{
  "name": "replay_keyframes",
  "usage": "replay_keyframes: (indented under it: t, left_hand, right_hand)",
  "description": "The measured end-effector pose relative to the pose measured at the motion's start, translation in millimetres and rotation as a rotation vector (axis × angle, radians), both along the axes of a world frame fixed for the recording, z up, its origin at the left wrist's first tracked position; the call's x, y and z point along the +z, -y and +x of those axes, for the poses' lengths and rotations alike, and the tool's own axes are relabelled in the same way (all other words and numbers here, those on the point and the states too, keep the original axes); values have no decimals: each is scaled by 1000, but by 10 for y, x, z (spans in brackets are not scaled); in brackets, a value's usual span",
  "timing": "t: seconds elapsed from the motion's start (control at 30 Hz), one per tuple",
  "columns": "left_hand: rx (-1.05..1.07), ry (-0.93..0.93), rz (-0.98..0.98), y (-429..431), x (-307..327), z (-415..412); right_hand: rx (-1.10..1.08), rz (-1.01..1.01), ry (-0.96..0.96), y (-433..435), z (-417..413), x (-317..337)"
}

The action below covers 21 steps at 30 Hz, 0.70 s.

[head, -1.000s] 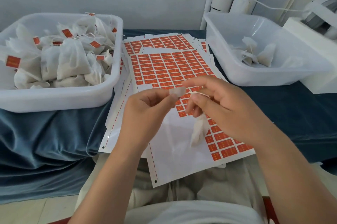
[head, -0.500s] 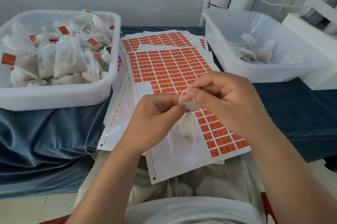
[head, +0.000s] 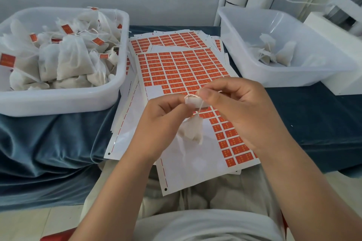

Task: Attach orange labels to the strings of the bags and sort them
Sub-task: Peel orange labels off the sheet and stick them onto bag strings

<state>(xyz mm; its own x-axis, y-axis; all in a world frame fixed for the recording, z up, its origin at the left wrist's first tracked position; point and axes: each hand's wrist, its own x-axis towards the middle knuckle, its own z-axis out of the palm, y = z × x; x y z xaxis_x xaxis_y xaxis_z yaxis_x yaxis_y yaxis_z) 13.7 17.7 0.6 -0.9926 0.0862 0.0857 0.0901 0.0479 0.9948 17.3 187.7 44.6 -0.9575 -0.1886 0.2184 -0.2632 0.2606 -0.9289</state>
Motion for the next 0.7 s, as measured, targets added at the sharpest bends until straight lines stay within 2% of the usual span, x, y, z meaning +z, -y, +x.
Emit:
replay_keyframes:
  t: [0.5, 0.7]
  left_hand:
    - [-73, -95, -136, 14, -33, 32]
    - [-66, -147, -105, 48, -32, 28]
  right_hand:
    - [-80, 173, -23, -14, -61, -59]
    - [-119, 133, -34, 36, -59, -143]
